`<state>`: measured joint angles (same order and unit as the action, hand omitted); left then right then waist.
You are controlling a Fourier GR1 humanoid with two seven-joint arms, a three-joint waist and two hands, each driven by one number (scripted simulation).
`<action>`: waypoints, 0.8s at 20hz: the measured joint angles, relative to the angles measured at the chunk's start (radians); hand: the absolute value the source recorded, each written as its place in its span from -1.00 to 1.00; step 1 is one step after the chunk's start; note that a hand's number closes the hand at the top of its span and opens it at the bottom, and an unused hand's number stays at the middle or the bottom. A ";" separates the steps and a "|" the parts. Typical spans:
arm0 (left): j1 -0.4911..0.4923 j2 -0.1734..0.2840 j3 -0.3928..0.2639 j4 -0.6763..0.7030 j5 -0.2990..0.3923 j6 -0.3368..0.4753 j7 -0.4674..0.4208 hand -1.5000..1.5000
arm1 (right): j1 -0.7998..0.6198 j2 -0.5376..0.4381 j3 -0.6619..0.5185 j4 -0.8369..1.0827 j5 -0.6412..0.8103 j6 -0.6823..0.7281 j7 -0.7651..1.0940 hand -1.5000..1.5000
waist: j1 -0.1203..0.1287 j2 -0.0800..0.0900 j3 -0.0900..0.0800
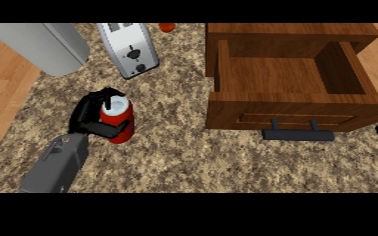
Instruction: Pick up the can, place it into the drawer and close the drawer
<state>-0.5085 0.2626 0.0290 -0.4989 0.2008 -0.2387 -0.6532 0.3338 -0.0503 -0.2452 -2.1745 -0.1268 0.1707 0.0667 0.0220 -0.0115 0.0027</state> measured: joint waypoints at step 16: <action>-0.006 -0.171 -0.134 -0.728 -0.051 0.454 0.573 1.00 | -0.013 -0.004 -0.027 -0.024 -0.015 0.012 0.027 -1.00 | -0.016 0.005 -0.001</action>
<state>-0.5141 0.0915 -0.1051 -1.2266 0.1497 0.2150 -0.0807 0.3210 -0.0542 -0.2723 -2.1980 -0.1419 0.1823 0.0932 0.0062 -0.0069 0.0014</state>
